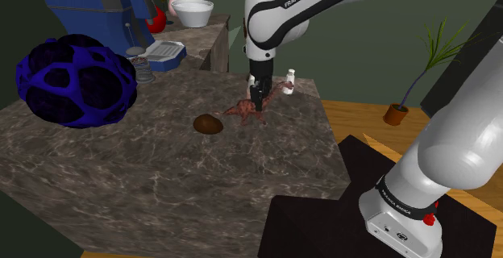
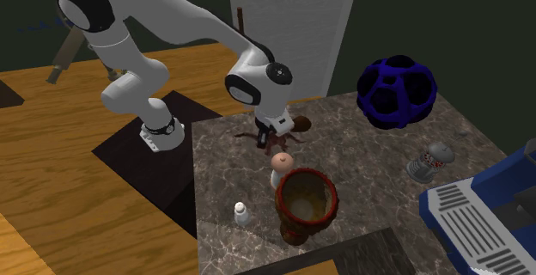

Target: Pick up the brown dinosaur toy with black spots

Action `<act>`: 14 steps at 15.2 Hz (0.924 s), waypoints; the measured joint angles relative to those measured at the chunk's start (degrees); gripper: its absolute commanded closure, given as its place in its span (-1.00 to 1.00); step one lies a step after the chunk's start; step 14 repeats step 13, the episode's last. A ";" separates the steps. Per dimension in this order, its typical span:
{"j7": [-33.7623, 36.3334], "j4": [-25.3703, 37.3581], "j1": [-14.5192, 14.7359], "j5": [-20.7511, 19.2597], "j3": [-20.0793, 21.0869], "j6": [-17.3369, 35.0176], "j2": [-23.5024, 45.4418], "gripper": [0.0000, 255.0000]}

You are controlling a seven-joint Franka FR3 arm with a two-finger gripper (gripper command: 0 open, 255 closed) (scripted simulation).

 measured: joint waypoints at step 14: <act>-0.05 5.09 -0.18 0.39 -0.21 -9.44 -4.39 1.00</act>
